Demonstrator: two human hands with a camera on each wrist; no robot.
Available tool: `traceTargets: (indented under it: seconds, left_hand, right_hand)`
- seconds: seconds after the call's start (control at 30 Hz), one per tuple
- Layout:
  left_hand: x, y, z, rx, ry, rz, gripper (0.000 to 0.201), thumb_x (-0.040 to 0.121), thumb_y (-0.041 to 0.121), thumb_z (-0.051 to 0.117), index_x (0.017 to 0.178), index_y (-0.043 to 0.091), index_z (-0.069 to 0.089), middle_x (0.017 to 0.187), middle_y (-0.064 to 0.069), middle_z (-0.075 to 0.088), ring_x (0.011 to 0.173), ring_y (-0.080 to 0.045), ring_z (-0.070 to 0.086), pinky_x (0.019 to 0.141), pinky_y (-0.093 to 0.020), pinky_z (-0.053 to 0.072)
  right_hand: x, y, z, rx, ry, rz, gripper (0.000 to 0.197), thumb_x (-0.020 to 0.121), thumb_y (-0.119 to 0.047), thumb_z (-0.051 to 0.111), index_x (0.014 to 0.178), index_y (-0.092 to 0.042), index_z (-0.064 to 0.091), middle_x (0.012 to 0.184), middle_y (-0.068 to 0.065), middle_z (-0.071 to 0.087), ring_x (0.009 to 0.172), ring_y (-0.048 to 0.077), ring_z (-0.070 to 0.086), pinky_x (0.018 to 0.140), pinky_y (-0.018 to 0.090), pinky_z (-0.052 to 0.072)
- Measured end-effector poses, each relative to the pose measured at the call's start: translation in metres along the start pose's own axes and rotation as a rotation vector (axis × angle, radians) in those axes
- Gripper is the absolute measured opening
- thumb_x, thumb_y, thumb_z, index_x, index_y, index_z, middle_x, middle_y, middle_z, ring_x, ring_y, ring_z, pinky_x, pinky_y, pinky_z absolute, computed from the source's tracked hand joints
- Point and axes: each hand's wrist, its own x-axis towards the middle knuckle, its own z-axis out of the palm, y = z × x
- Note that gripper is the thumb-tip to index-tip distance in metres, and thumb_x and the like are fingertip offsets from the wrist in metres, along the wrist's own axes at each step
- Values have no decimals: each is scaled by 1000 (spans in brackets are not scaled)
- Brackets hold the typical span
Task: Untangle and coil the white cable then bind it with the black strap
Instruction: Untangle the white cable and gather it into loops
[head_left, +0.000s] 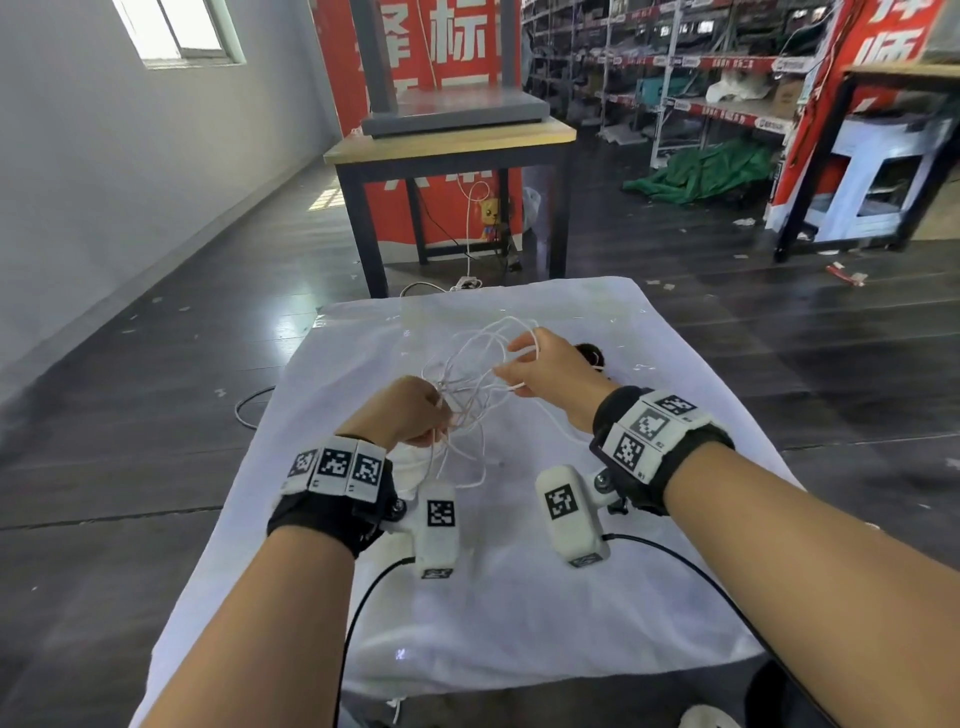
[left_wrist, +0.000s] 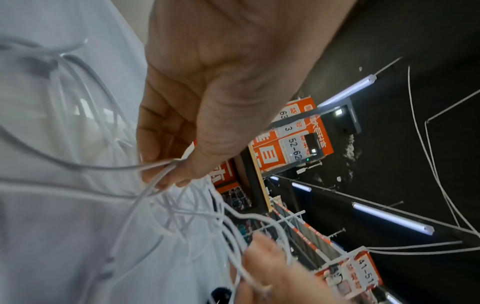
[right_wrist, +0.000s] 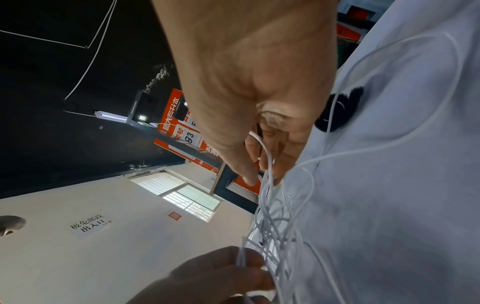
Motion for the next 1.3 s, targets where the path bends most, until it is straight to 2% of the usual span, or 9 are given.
traceTargets:
  seconds: [0.27, 0.33, 0.47, 0.67, 0.83, 0.93, 1.03, 1.17, 1.3]
  left_hand:
    - [-7, -1, -42, -593, 525, 181, 14, 97, 6, 48, 101, 7, 62, 87, -5, 69, 65, -17, 67, 65, -24, 55]
    - [-11, -1, -44, -754, 506, 179, 25, 96, -2, 40, 103, 7, 62, 90, -8, 69, 66, -20, 67, 68, -26, 56]
    - [-20, 5, -42, -850, 368, 219, 25, 96, 0, 43, 101, 11, 65, 88, -4, 69, 64, -14, 68, 61, -19, 53]
    - [-28, 14, -43, -769, 263, 350, 24, 96, 5, 46, 102, 11, 69, 93, -5, 73, 77, -15, 67, 71, -22, 51]
    - [-28, 11, -48, -971, 246, 416, 23, 97, 7, 46, 110, 6, 65, 102, -10, 70, 84, -16, 66, 74, -20, 52]
    - [-27, 8, -54, -1171, 214, 442, 22, 98, 6, 44, 105, 8, 65, 93, -9, 71, 86, -17, 68, 78, -22, 54]
    - [-27, 7, -59, -1332, 253, 437, 19, 98, 4, 45, 102, 8, 64, 85, -9, 72, 82, -18, 69, 80, -23, 55]
    - [-21, -2, -66, -1366, 503, 378, 17, 97, 3, 45, 102, 11, 59, 82, -6, 67, 81, -17, 67, 89, -27, 54]
    - [-7, -18, -66, -960, 591, 121, 28, 97, 6, 42, 122, 16, 50, 96, -2, 57, 80, -16, 60, 74, -26, 51]
  right_hand:
    - [6, 19, -13, -68, 215, 91, 20, 88, 8, 41, 99, -6, 49, 97, 15, 52, 87, 29, 56, 90, 47, 52]
    - [7, 22, -15, -118, 212, 111, 18, 89, 5, 40, 99, -6, 49, 103, 16, 51, 97, 33, 58, 93, 49, 49]
    - [9, 24, -17, -288, 186, 118, 39, 89, 0, 43, 128, -4, 43, 132, 15, 40, 121, 34, 45, 106, 44, 37]
    - [12, -3, -8, -436, 269, -221, 43, 84, 5, 43, 122, -11, 51, 135, 10, 40, 125, 29, 35, 99, 37, 35]
    - [20, -18, 4, -413, -2, -290, 22, 92, -16, 56, 113, -9, 61, 117, 7, 61, 108, 20, 57, 89, 27, 44]
    - [21, -15, 12, -613, -304, -183, 39, 88, -40, 64, 114, -12, 64, 116, 3, 65, 106, 19, 60, 95, 33, 47]
    - [24, -6, 13, -784, -407, -121, 41, 85, -33, 69, 120, -12, 61, 120, 3, 63, 104, 18, 57, 92, 27, 44]
    - [30, 0, 9, -704, -185, -157, 22, 92, -24, 60, 105, -9, 69, 108, 7, 69, 98, 21, 61, 82, 27, 44]
    - [33, -6, 3, -389, 96, -245, 21, 97, -23, 50, 106, -7, 60, 100, 11, 65, 87, 23, 65, 82, 35, 53]
